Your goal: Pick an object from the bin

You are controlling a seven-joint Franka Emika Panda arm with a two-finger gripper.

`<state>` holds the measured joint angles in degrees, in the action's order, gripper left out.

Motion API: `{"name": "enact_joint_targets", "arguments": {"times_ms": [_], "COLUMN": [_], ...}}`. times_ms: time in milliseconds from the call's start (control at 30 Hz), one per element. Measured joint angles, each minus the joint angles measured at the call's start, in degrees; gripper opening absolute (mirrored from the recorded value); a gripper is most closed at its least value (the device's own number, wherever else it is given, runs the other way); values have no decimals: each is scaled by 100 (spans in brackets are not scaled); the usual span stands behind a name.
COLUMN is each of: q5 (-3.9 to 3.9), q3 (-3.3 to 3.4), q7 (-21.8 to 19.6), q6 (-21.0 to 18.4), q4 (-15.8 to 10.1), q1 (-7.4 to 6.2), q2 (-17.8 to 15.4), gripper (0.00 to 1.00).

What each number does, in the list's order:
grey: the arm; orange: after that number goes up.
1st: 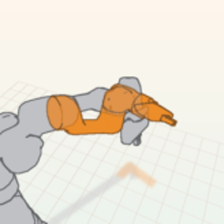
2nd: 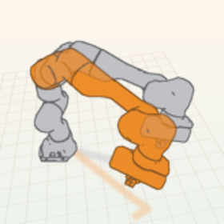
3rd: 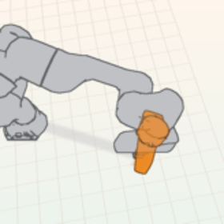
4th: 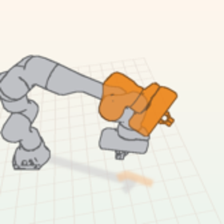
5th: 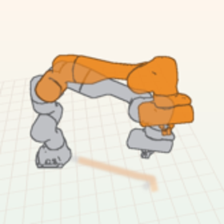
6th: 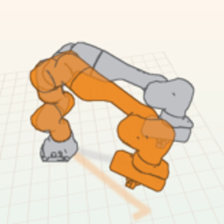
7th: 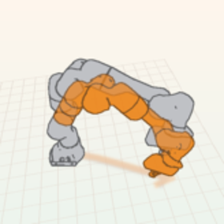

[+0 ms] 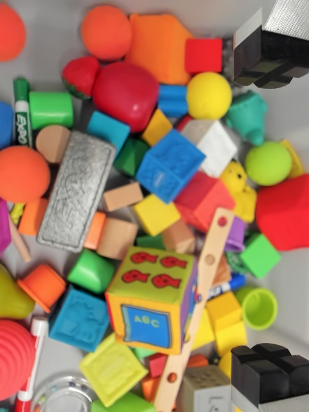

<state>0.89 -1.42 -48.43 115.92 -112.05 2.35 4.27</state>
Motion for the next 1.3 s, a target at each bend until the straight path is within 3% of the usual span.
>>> {"name": "enact_joint_targets", "arguments": {"times_ms": [700,1300], "q5": [0,-1], "q3": [-8,-9], "q7": [-506,-1292], "q6": [109,308], "q4": [-118,-311], "q1": [-34,-110], "q2": [0,10], "gripper": [100,100]}}
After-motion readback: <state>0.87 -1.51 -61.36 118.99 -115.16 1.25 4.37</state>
